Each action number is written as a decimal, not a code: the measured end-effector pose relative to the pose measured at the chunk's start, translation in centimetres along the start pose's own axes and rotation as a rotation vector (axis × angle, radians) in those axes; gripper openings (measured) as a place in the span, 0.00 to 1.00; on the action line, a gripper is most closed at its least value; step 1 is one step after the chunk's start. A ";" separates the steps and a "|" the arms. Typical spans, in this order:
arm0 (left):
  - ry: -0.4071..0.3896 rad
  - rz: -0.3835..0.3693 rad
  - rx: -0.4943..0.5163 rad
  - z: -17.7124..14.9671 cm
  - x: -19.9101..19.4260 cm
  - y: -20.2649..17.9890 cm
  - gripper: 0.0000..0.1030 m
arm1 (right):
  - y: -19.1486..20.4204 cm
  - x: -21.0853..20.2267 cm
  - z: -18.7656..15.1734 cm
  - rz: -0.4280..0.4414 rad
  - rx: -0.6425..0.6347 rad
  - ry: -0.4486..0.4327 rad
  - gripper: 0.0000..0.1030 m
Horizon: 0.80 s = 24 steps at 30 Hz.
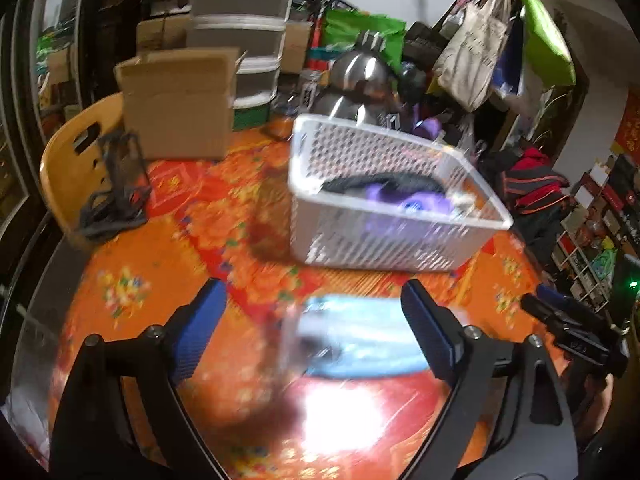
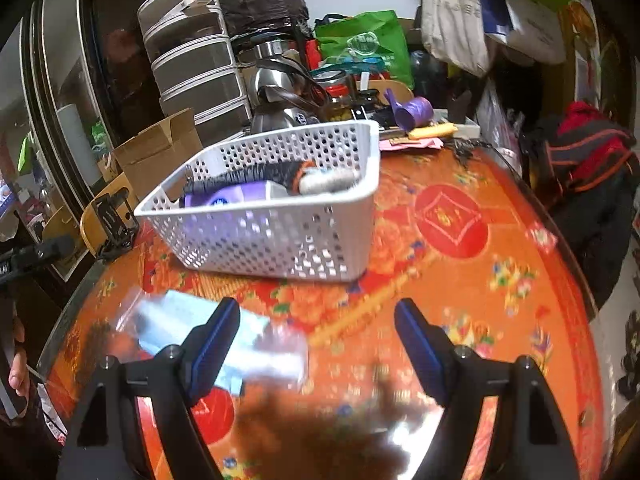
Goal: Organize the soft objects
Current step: 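Move both tools to the bag of blue masks and grip the bag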
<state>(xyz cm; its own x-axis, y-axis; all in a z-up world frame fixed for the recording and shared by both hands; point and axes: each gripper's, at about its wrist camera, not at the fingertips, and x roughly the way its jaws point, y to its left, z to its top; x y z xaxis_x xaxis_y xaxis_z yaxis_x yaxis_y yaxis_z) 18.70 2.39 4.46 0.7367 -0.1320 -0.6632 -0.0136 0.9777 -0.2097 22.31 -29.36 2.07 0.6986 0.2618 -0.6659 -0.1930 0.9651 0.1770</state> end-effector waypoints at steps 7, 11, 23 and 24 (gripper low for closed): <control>0.090 -0.029 -0.046 -4.2 4.2 3.0 0.85 | 1.4 2.6 -3.8 0.014 -0.076 0.063 0.77; 0.132 -0.021 0.000 -5.1 6.9 2.8 0.85 | 1.8 4.4 -5.0 0.058 -0.081 0.098 0.73; 0.189 -0.089 0.039 -6.0 11.1 1.6 0.84 | 2.1 7.2 -5.5 0.120 -0.080 0.173 0.61; 0.191 -0.092 0.041 -6.0 11.3 1.6 0.84 | 2.2 7.4 -5.5 0.124 -0.079 0.177 0.58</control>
<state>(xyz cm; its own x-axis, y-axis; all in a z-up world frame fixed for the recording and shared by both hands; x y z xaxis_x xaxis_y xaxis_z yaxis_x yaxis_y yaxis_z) 22.96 1.45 -7.72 0.5918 -0.2458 -0.7677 0.0778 0.9653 -0.2491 23.27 -25.34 -6.43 0.5358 0.3666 -0.7606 -0.3283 0.9204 0.2124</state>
